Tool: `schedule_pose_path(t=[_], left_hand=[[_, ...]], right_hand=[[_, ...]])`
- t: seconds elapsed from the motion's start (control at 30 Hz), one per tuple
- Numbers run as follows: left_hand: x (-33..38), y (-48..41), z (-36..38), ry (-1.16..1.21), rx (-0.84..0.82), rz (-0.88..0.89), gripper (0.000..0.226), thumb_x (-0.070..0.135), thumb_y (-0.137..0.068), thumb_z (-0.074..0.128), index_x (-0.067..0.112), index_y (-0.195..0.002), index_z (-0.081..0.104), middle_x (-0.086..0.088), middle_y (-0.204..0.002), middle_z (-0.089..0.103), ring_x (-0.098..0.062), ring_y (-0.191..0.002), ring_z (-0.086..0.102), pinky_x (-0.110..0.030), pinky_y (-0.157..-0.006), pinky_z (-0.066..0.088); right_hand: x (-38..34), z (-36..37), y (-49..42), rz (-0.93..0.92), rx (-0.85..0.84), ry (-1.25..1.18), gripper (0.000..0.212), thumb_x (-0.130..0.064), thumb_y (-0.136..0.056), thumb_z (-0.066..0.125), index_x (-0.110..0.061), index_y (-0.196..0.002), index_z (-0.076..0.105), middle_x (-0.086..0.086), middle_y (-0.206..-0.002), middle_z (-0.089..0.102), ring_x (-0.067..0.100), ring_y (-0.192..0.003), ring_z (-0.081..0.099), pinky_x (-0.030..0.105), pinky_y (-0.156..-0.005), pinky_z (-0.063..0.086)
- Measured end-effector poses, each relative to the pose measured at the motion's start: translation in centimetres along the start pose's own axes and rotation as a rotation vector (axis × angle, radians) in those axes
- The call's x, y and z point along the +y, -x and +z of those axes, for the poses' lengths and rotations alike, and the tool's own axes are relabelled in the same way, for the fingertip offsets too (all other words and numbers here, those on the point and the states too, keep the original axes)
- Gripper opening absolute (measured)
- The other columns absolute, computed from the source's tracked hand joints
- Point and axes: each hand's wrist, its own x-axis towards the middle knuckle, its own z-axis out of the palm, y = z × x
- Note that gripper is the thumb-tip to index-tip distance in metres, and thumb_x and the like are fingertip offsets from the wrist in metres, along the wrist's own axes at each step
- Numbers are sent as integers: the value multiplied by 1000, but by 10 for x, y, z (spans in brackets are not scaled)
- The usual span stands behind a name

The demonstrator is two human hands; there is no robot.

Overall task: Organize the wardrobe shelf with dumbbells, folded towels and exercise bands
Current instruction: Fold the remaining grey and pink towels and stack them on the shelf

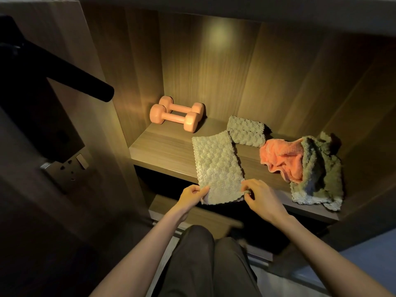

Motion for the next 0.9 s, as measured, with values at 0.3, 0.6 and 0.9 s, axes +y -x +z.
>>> schedule_pose_path(t=[0.3,0.6,0.9], left_hand=[[25,19,-2,379,0,-100,32,13,-88,67,11,-105,39,-14,-91,51,-22,-56,66,-30,-54,57],[35,44,-15,102,-10,158,36,10,-95,53,27,-127,48,-7,-78,56,-24,-63,64,-33,-59,59],[26,44,-31,-714,-52,515,51,11,-89,61,35,-131,47,5,-126,50,-12,-111,50,-32,-94,45]], right_hand=[[-8,-6,19,-188,-90,176,63,-27,-77,64,-33,-134,37,-9,-154,19,14,-135,21,28,-96,37],[-30,5,18,-82,32,18,47,-2,-85,55,-27,-125,56,-5,-124,57,14,-117,48,26,-92,41],[-34,-14,9,1,21,-57,32,-28,-94,55,-28,-126,57,1,-111,62,16,-96,59,30,-80,46]])
